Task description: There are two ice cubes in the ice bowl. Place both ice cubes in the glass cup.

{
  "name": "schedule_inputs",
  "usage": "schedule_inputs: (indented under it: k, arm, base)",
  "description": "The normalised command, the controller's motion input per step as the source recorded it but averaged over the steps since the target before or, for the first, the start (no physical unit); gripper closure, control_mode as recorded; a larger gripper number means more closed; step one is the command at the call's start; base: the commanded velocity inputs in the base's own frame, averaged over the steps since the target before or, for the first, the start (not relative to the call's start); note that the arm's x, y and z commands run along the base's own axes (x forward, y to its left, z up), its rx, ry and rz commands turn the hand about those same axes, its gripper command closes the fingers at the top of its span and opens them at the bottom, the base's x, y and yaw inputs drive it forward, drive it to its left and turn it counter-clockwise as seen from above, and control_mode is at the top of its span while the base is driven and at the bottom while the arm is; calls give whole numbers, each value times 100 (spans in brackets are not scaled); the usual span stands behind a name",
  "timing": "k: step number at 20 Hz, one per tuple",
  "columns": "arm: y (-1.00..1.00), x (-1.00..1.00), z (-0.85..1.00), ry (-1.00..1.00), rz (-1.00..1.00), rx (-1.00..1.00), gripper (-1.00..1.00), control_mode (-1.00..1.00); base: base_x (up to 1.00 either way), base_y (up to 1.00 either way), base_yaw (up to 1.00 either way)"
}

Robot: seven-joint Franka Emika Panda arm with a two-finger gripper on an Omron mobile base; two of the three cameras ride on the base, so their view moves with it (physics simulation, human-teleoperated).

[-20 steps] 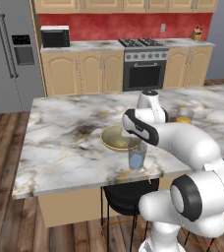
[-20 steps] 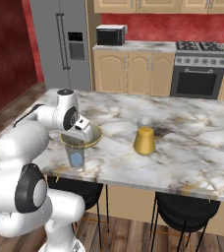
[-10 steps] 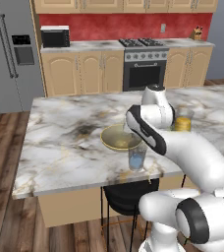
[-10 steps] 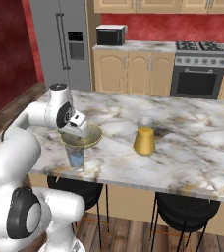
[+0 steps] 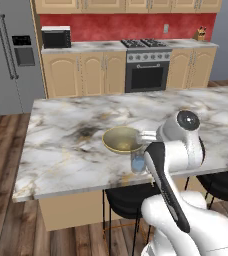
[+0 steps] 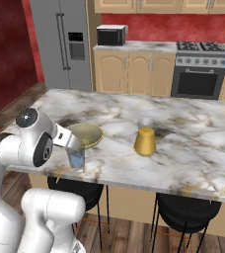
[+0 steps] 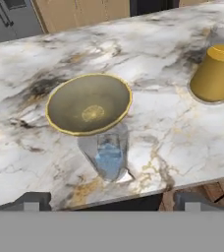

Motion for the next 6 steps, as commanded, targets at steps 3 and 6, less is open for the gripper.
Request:
schedule_inputs:
  k: [3,6]
  arm:
    - [0,-100,33,-54,4,-6,-100,-100]
    - [0,-100,55,-57,4,-3,-100,-100]
  base:
    - [0,0,0]
    - [0,0,0]
